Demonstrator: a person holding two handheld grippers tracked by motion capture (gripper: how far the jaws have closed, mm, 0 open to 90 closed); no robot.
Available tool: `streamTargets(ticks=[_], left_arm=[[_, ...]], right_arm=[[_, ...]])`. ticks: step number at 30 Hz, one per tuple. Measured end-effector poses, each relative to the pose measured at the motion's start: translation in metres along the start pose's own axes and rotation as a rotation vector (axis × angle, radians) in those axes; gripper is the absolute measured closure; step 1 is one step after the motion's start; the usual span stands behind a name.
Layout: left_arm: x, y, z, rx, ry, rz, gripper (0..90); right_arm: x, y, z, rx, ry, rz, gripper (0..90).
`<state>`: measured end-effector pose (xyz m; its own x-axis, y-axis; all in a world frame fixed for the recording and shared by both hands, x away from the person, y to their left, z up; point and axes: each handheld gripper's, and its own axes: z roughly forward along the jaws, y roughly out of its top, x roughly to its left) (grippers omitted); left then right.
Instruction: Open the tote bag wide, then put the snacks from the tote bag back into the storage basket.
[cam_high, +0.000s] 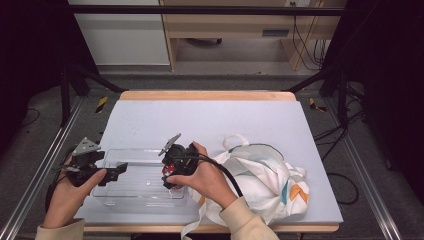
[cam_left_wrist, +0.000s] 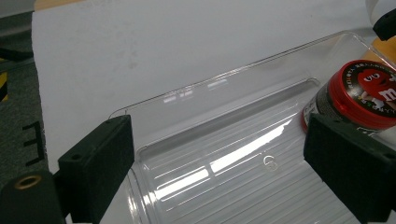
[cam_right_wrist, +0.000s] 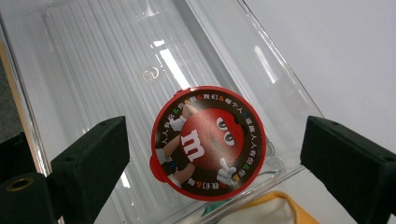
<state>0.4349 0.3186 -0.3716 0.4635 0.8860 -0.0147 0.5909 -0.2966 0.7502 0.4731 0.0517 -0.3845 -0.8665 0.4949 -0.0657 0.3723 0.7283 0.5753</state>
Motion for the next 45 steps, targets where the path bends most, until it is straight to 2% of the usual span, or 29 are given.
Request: streamTargets(ticks=[11,20,22,34,40,45], left_arm=[[0.000,0.000,0.000,-0.001,0.002,0.000,8.6],[0.000,0.000,0.000,0.005,0.004,0.004,8.4],[0.000,0.000,0.001,0.005,0.004,0.004,8.4],[-0.002,0.000,0.002,0.013,0.005,0.008,8.4],[-0.010,0.003,0.003,0.013,0.004,0.033,8.4],[-0.020,0.006,0.007,0.020,-0.007,0.063,8.4]], right_arm=[[0.002,-0.002,-0.009,-0.022,0.003,-0.021,7.9],[0.004,-0.007,-0.022,-0.057,-0.005,-0.014,7.0],[0.003,-0.009,-0.025,-0.058,-0.004,-0.008,7.0],[-0.003,-0.029,-0.048,-0.145,-0.040,0.052,7.0],[-0.007,-0.040,-0.059,-0.177,-0.061,0.068,7.0],[-0.012,-0.045,-0.068,-0.173,-0.091,0.083,6.8]])
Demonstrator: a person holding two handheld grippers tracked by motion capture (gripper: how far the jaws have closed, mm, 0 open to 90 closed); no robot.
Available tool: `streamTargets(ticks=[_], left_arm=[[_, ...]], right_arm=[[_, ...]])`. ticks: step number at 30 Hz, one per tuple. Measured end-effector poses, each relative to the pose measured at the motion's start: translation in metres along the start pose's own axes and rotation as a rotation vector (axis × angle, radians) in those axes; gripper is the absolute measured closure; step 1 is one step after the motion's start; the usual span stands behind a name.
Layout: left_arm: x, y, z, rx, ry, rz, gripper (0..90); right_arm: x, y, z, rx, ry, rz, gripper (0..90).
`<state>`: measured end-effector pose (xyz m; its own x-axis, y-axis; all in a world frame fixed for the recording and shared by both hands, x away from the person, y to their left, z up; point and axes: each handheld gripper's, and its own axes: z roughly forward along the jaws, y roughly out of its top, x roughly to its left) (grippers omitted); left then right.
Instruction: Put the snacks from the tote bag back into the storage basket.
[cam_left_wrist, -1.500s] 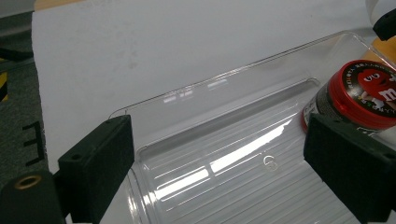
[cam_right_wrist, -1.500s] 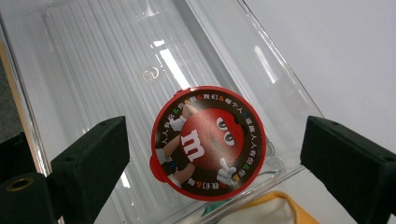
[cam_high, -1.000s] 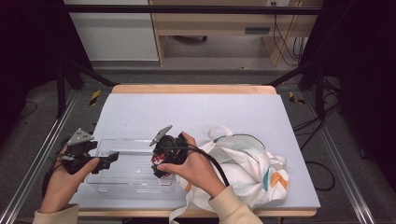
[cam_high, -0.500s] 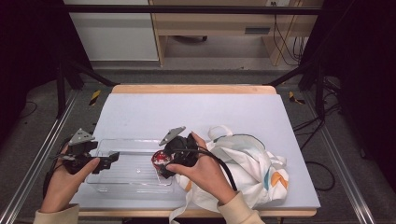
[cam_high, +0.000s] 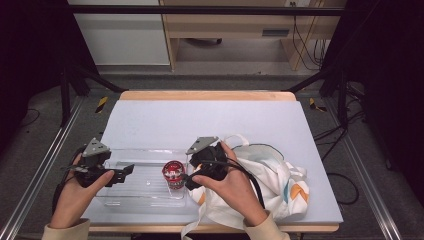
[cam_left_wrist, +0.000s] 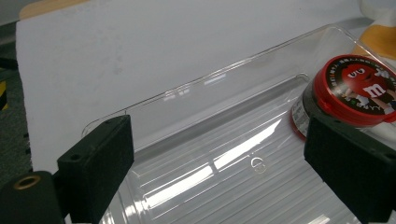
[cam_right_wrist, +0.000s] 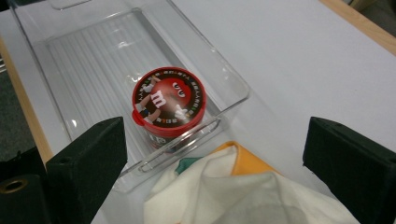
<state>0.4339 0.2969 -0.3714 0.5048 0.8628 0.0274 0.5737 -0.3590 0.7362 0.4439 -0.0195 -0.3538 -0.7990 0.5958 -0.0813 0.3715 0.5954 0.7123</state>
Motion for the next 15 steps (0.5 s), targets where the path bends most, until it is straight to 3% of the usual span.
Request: streamTargets(ticks=[15], left_arm=[[-0.012,0.005,0.003,-0.010,-0.016,0.022,8.0]], right_arm=[[-0.022,-0.014,-0.037,-0.073,-0.068,0.061,6.4]])
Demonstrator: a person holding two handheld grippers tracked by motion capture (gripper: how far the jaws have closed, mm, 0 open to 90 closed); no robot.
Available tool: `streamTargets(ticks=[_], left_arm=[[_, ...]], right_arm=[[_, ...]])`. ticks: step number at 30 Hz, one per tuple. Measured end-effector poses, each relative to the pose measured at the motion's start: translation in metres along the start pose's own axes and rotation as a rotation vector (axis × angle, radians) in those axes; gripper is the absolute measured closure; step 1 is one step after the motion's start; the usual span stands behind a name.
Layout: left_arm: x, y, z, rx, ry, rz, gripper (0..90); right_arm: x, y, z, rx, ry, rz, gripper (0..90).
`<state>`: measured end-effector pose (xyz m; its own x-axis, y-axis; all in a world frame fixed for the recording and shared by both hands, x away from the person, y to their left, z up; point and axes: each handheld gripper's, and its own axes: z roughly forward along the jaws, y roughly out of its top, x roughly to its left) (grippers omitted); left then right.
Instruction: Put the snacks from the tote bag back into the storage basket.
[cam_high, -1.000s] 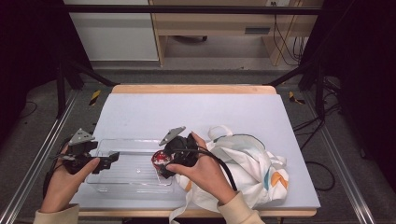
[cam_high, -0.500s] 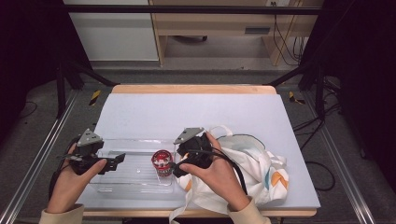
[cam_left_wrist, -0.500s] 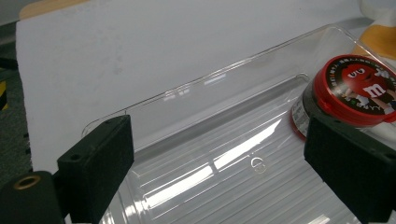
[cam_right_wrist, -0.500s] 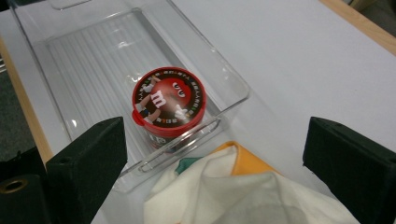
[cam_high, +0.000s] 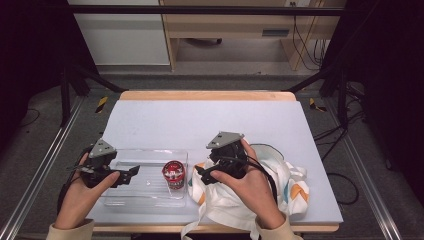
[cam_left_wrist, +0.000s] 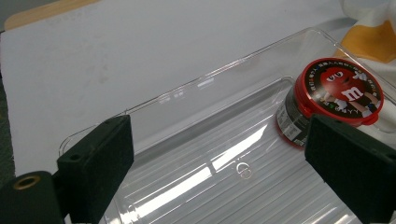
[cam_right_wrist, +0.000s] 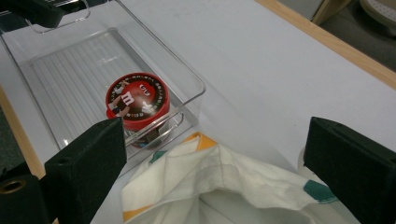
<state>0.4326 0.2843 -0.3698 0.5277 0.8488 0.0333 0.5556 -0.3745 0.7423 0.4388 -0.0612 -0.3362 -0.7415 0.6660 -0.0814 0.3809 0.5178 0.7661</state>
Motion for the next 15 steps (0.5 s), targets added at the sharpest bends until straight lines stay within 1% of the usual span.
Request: streamTargets(ticks=[5,11,15], left_arm=[[-0.002,0.001,0.000,-0.007,0.000,0.004,8.0],[-0.004,0.001,0.001,-0.006,-0.005,0.009,7.3],[-0.004,0.001,0.001,-0.004,-0.006,0.011,7.3]], right_arm=[[-0.006,-0.002,-0.007,-0.007,-0.011,0.014,6.4],[-0.016,-0.002,-0.022,-0.044,-0.036,0.037,6.4],[-0.022,-0.004,-0.031,-0.055,-0.050,0.051,6.2]])
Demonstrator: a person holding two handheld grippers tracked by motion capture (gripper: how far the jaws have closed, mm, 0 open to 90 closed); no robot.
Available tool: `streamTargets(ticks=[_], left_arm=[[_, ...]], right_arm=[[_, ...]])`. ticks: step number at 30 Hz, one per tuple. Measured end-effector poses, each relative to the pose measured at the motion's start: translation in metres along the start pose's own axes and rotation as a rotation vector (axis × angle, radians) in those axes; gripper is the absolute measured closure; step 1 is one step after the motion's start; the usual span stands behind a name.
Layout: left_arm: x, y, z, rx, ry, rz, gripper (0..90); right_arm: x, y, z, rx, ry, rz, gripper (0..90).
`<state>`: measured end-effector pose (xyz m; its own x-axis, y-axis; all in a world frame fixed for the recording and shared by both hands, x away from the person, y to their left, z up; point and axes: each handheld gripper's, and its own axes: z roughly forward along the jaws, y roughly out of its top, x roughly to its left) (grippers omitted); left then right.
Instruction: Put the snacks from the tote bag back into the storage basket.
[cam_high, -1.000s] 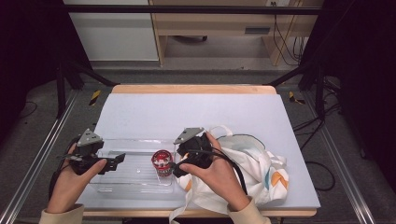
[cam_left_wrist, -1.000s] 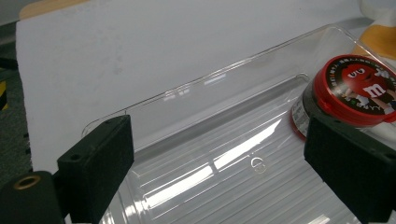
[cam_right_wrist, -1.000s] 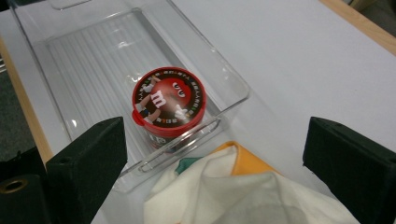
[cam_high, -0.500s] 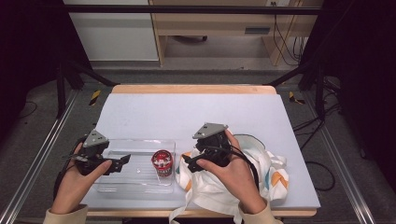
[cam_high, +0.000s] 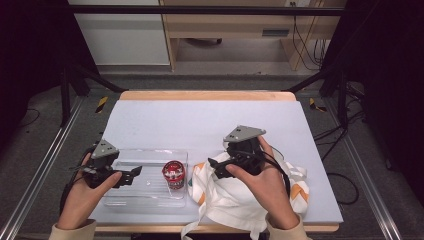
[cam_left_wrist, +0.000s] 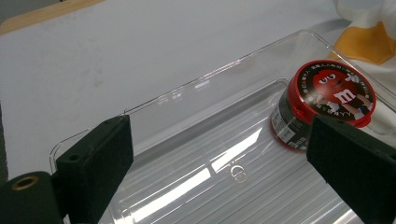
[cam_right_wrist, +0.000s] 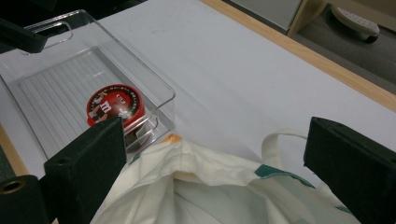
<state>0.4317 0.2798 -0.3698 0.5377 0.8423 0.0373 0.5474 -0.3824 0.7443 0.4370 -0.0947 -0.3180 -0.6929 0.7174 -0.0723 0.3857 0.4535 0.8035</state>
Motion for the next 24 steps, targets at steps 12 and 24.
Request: streamTargets(ticks=[12,24], left_arm=[[0.001,0.000,-0.001,0.001,-0.002,-0.001,7.2],[0.002,-0.001,-0.002,-0.006,0.002,-0.008,7.0]], right_arm=[[-0.020,-0.005,-0.021,-0.037,-0.054,0.042,6.1],[-0.041,-0.013,-0.042,-0.061,-0.114,0.086,6.0]])
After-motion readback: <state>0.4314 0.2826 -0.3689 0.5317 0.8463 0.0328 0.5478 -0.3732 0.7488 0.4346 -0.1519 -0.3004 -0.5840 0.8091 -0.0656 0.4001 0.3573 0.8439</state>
